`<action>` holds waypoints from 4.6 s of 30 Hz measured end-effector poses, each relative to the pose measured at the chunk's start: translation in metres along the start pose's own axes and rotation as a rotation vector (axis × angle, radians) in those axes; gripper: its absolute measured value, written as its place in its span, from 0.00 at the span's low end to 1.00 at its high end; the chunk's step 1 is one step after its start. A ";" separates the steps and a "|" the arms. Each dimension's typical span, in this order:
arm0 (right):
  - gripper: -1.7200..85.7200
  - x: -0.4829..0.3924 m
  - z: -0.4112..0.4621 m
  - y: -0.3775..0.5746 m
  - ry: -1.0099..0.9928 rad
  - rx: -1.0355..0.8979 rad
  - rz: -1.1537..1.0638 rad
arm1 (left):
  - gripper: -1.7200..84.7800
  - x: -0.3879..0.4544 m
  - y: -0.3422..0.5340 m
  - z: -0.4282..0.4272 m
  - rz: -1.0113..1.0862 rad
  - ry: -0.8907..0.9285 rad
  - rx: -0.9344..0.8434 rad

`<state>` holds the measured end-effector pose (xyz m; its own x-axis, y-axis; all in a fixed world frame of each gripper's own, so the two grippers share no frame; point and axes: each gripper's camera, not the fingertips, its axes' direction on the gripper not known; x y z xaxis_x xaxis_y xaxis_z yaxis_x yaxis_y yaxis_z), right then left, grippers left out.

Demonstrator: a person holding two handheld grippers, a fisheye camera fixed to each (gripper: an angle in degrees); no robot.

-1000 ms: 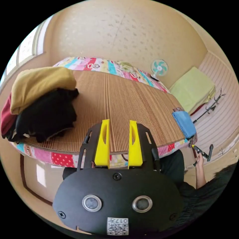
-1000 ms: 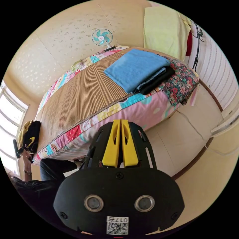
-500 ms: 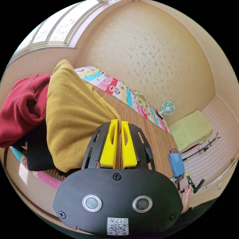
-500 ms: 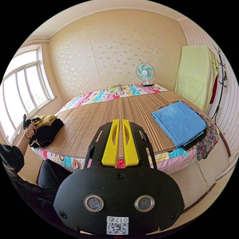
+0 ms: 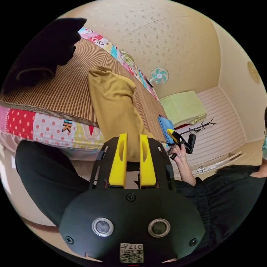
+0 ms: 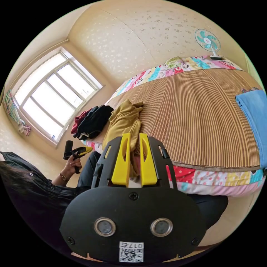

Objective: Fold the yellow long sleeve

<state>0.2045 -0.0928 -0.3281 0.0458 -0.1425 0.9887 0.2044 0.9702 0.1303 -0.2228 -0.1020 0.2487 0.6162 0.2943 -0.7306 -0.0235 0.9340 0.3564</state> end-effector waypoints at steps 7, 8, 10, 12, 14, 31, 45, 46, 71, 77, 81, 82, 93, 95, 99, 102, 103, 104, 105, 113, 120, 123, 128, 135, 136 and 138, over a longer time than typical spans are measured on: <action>0.06 0.011 0.001 0.013 -0.031 0.015 0.054 | 0.17 0.129 -0.050 0.094 0.319 -0.047 -0.300; 0.06 0.012 -0.003 0.015 -0.029 0.020 0.058 | 0.18 0.145 -0.055 0.130 0.314 -0.020 -0.394; 0.06 0.017 -0.021 0.022 -0.010 0.047 0.075 | 0.20 0.163 -0.054 0.179 0.287 -0.032 -0.480; 0.06 0.020 -0.036 0.030 0.008 0.072 0.094 | 0.23 0.178 -0.042 0.235 0.221 -0.189 -0.539; 0.06 0.024 -0.049 0.038 0.014 0.092 0.113 | 0.20 0.185 -0.033 0.263 0.228 -0.365 -0.550; 0.16 -0.087 0.015 -0.046 -0.121 0.002 -0.426 | 0.06 0.277 -0.067 -0.160 0.451 0.094 0.136; 0.05 -0.298 -0.099 -0.108 0.010 0.473 -0.555 | 0.01 0.339 -0.004 -0.368 0.603 0.126 0.722; 0.05 -0.317 -0.146 -0.102 0.029 0.575 -0.572 | 0.01 0.347 0.000 -0.377 0.648 0.173 0.770; 0.05 -0.450 -0.379 -0.084 0.727 1.043 -0.612 | 0.03 0.440 -0.066 -0.030 0.677 0.335 0.138; 0.05 -0.350 -0.430 -0.114 0.618 0.980 -0.422 | 0.03 0.438 -0.120 -0.142 0.756 0.235 0.459; 0.06 -0.274 -0.384 -0.237 0.572 0.607 -0.359 | 0.04 0.453 -0.210 -0.125 0.758 -0.149 0.517; 0.06 -0.245 -0.351 -0.290 0.585 0.471 -0.336 | 0.04 0.451 -0.230 -0.116 0.745 -0.206 0.511; 0.12 0.024 0.054 -0.347 0.570 -0.308 -0.164 | 0.12 0.154 -0.333 0.106 0.339 -0.460 -0.050; 0.14 0.062 0.104 -0.284 0.651 -0.403 -0.108 | 0.13 0.109 -0.285 0.146 0.300 -0.446 -0.192; 0.14 0.120 0.134 -0.146 0.916 -0.435 0.119 | 0.13 0.042 -0.174 0.185 0.190 -0.370 -0.323; 0.10 0.120 0.125 -0.099 0.909 -0.416 0.063 | 0.13 0.023 -0.123 0.175 0.121 -0.330 -0.308; 0.09 0.122 0.123 -0.103 0.934 -0.510 0.018 | 0.13 0.021 -0.117 0.170 0.112 -0.315 -0.295; 0.08 0.123 0.118 -0.110 0.958 -0.534 0.007 | 0.13 0.019 -0.106 0.159 0.092 -0.291 -0.273; 0.08 0.125 0.095 -0.128 1.019 -0.505 -0.017 | 0.13 0.018 -0.099 0.148 0.080 -0.280 -0.250; 0.14 0.147 -0.098 -0.191 0.948 0.105 0.361 | 0.15 0.001 -0.062 0.107 0.008 -0.269 -0.186; 0.12 0.132 0.113 -0.065 0.455 -0.542 0.156 | 0.04 -0.014 -0.035 0.130 -0.010 -0.248 -0.387; 0.08 0.095 0.108 -0.015 0.563 -0.503 0.078 | 0.02 -0.008 -0.025 0.107 0.096 -0.241 -0.492; 0.07 0.078 0.072 0.048 0.482 -0.833 0.075 | 0.02 -0.023 0.006 0.065 0.065 -0.388 -0.778; 0.10 0.181 -0.104 0.012 0.265 -0.376 0.344 | 0.09 -0.053 0.020 -0.037 -0.190 -0.123 -0.398; 0.11 0.207 -0.144 -0.002 0.348 -0.238 0.401 | 0.10 -0.054 0.019 -0.044 -0.205 -0.067 -0.356; 0.13 0.245 -0.198 -0.018 0.490 -0.052 0.483 | 0.09 -0.050 0.014 -0.069 -0.226 0.081 -0.230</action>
<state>0.4058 -0.1843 -0.1023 0.5778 0.2196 0.7861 0.0956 0.9383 -0.3324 -0.3081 -0.0899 0.2506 0.5617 0.0811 -0.8233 -0.0763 0.9960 0.0460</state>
